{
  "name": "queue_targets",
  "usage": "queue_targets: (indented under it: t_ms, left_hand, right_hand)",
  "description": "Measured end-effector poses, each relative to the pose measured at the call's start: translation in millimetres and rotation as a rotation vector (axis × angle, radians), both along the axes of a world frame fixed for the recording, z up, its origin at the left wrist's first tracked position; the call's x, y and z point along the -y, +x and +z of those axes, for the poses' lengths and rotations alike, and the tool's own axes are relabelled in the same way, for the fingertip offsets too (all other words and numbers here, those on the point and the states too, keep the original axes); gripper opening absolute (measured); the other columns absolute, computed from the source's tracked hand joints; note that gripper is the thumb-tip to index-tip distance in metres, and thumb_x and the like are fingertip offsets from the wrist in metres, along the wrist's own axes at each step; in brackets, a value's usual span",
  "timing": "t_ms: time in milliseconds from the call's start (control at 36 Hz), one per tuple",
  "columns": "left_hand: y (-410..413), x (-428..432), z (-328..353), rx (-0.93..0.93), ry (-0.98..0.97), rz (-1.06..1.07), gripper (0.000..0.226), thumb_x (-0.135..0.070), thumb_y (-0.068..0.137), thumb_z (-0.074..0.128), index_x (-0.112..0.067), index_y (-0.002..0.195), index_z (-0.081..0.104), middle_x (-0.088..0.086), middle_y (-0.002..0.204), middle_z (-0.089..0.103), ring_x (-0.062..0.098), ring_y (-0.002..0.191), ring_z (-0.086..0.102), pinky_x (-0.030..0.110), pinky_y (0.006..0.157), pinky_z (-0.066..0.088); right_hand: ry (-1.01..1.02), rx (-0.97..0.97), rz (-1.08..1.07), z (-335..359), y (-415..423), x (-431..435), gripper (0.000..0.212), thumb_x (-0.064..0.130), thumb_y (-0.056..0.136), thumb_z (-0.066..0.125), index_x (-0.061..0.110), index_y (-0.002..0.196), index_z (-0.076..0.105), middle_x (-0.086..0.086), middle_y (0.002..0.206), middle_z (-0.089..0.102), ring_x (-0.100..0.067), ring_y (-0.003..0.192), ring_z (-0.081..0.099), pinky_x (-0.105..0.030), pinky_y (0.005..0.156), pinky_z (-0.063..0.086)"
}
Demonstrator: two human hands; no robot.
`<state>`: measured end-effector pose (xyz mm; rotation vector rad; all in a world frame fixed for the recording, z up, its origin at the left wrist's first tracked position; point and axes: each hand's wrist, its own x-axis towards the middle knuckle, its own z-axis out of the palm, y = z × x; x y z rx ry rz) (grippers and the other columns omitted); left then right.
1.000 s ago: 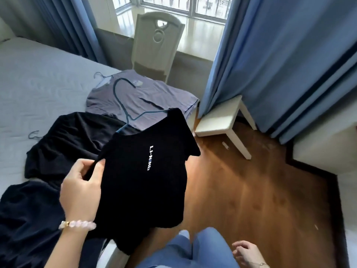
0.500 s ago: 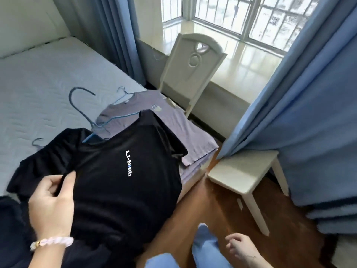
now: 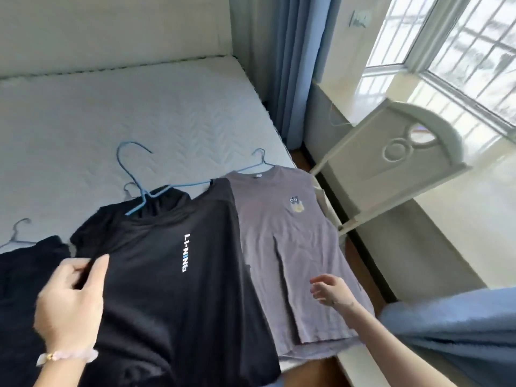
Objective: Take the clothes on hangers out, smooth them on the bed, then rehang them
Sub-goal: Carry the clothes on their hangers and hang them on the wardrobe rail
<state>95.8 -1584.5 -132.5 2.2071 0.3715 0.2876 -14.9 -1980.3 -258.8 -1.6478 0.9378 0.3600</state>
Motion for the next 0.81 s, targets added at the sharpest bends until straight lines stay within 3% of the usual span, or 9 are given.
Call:
queue_targets:
  t_ms: [167,278,444,556,639,806]
  left_hand:
    - [73,54,-23,-0.105,0.061,-0.031,0.021,-0.038,0.085,0.061,-0.019,0.077,0.058,-0.003,0.078,0.062,0.024,0.08,0.054,0.037,0.069,0.041]
    - [132,80,-67,-0.233,0.063,-0.064,0.033,-0.043,0.082,0.062,-0.015,0.068,0.055,-0.004,0.059,0.058,0.022,0.06,0.052,0.031,0.057,0.036]
    - [211,125,-143,-0.347,0.187,-0.166,0.043,-0.051,0.079,0.061,-0.016,0.057,0.047,-0.009,0.046,0.049,0.019,0.051,0.047,0.028,0.052,0.034]
    - [249,149,-209,-0.358,0.315,-0.213,0.044,-0.056,0.078,0.061,-0.016,0.06,0.054,-0.004,0.057,0.062,0.022,0.062,0.059,0.03,0.058,0.042]
    - [268,164,-265,-0.353,0.4,-0.222,0.048,-0.059,0.077,0.058,-0.016,0.058,0.051,0.002,0.05,0.059,0.026,0.056,0.056,0.028,0.051,0.039]
    - [279,185,-349,-0.426,0.49,-0.318,0.036,-0.05,0.085,0.054,-0.02,0.066,0.053,-0.001,0.056,0.06,0.03,0.062,0.056,0.031,0.055,0.043]
  right_hand:
    - [-0.026,-0.011,0.098,5,99,33,0.027,-0.001,0.096,0.043,0.014,0.088,0.064,-0.004,0.077,0.065,-0.014,0.067,0.058,-0.022,0.06,0.042]
    - [-0.071,0.003,0.134,-12,168,61,0.028,-0.001,0.096,0.044,0.015,0.087,0.064,-0.004,0.076,0.066,-0.015,0.069,0.059,-0.023,0.062,0.044]
    - [-0.155,0.053,0.211,-71,274,103,0.028,-0.002,0.093,0.043,0.016,0.089,0.065,-0.003,0.075,0.067,-0.016,0.07,0.06,-0.024,0.062,0.044]
    - [-0.235,0.104,0.241,-119,341,129,0.026,-0.002,0.09,0.048,0.016,0.091,0.067,-0.003,0.078,0.068,-0.023,0.079,0.062,-0.026,0.063,0.047]
    - [-0.325,0.137,0.269,-154,384,145,0.03,-0.001,0.09,0.048,0.012,0.108,0.068,-0.005,0.091,0.07,-0.023,0.088,0.064,-0.03,0.068,0.051]
    - [-0.505,0.146,0.374,-209,451,163,0.044,0.004,0.093,0.043,0.01,0.135,0.058,-0.009,0.132,0.064,-0.027,0.12,0.059,-0.034,0.099,0.048]
